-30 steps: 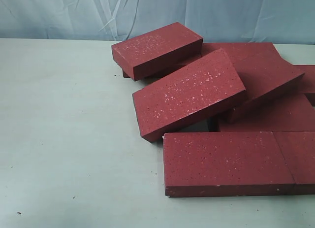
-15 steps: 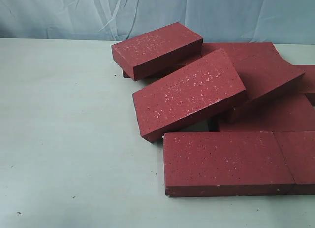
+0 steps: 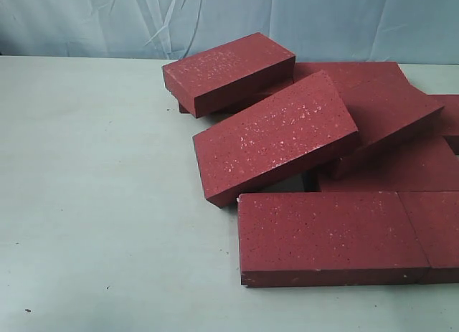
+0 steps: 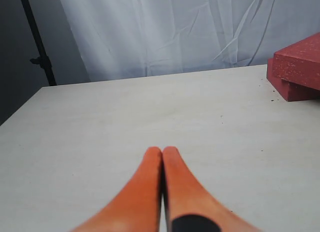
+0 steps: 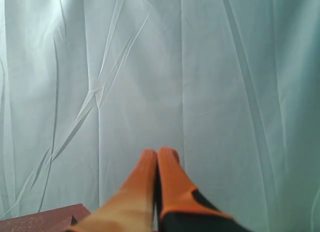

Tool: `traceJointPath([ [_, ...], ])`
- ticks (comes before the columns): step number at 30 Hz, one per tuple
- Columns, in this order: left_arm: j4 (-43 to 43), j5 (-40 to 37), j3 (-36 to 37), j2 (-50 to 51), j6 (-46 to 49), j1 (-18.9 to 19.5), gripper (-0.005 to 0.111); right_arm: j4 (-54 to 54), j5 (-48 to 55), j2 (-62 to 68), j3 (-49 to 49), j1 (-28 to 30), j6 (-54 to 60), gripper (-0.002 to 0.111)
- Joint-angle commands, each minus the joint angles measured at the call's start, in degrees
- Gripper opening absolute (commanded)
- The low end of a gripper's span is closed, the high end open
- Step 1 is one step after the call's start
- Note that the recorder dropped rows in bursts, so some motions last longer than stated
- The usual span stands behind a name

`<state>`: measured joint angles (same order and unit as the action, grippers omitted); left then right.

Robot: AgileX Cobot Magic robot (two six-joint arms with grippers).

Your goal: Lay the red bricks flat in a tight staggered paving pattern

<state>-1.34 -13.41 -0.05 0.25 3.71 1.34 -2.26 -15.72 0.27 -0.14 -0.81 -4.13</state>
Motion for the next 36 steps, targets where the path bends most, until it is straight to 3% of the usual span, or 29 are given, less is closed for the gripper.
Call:
traceJointPath([
  [1, 0.0, 0.6, 0.1, -0.3, -0.3, 0.3, 0.0, 0.3, -1.1, -0.3, 0.1, 0.2, 0.3, -0.001],
  [7, 0.0, 0.6, 0.1, -0.3, -0.3, 0.3, 0.0, 0.3, 0.6, -0.3, -0.4, 0.2, 0.3, -0.001],
  [16, 0.0, 0.6, 0.1, -0.3, -0.3, 0.3, 0.0, -0.4, 10.0, 0.1, -13.4, 0.2, 1.0, -0.001],
  [20, 0.0, 0.6, 0.1, -0.3, -0.3, 0.3, 0.0, -10.6, 14.5, 2.4, -19.7, 0.2, 1.0, -0.001],
  [36, 0.0, 0.6, 0.1, -0.3, -0.3, 0.3, 0.0, -10.5, 18.4, 4.5, -20.4, 0.2, 1.0, -0.001],
])
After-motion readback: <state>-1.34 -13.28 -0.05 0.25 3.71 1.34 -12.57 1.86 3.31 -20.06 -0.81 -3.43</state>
